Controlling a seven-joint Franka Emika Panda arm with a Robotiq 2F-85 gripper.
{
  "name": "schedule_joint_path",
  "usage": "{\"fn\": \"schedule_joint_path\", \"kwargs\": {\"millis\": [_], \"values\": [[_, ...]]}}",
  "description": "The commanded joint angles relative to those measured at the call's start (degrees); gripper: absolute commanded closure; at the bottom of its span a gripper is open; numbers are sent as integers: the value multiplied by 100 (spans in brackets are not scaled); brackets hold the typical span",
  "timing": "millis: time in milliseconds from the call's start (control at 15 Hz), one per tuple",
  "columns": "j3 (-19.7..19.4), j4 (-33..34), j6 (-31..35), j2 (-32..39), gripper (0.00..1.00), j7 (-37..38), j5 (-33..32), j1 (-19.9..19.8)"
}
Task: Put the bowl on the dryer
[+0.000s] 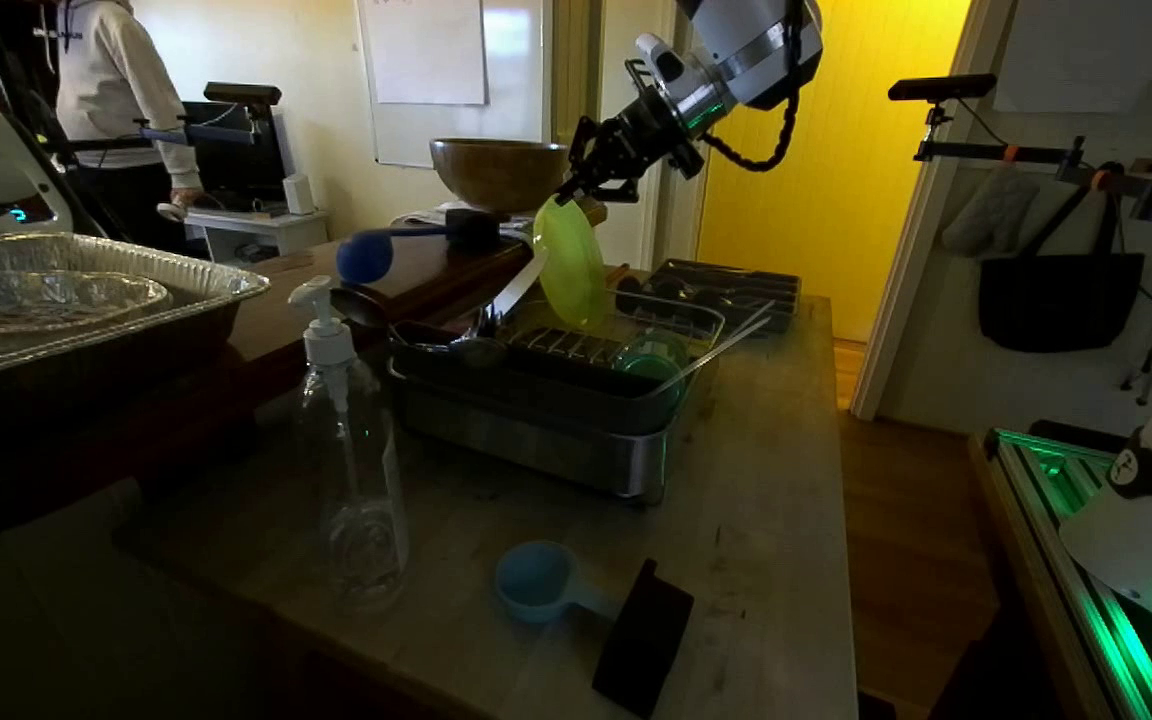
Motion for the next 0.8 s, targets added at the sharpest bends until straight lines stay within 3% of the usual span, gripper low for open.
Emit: {"fn": "schedule_joint_path", "kwargs": {"millis": [0,733], "values": [[267,11,304,118,99,-167,-190,-184],[1139,244,795,378,99,-168,-440,-783]]}}
